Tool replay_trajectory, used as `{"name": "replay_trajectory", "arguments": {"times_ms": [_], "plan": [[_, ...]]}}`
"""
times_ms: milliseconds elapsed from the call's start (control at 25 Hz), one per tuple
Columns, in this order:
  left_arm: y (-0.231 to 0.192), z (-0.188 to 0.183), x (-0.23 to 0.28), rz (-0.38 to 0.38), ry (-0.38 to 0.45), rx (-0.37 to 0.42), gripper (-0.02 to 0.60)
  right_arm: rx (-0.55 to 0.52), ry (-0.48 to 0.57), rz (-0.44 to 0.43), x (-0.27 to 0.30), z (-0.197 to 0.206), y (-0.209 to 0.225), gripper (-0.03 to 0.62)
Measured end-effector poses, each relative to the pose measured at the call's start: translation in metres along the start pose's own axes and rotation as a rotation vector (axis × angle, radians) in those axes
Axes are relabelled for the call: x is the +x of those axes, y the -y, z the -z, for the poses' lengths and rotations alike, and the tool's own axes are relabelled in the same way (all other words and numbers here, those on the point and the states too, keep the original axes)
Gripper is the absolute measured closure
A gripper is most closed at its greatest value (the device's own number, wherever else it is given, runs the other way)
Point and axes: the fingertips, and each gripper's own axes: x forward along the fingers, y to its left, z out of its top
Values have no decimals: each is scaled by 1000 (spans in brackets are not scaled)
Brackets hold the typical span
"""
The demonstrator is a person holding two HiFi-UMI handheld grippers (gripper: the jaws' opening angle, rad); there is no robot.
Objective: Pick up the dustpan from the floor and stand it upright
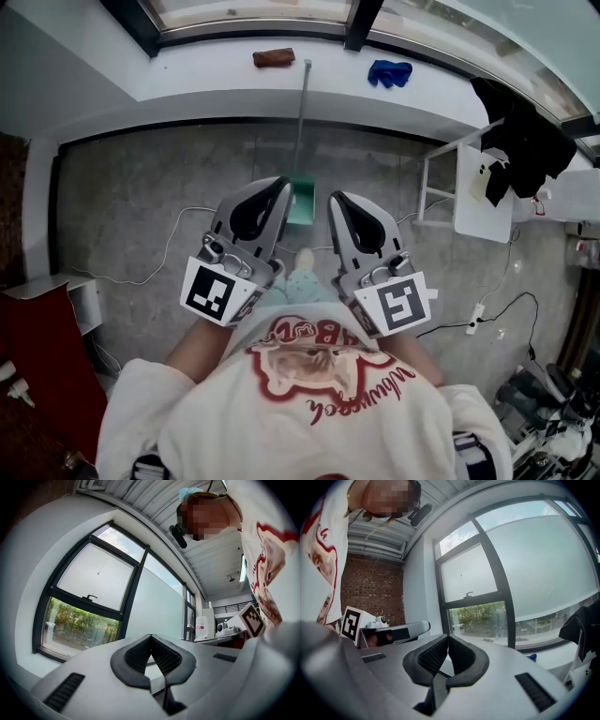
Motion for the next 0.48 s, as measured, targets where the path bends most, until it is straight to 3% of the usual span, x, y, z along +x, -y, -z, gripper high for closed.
{"name": "replay_trajectory", "arguments": {"times_ms": [200,480], "plan": [[-16,19,17,-54,-5,7,563,-4,-5,-66,32,17,29,569],[-52,62,16,-113,-30,-10,563,16,-61,-2,91,60,70,569]]}}
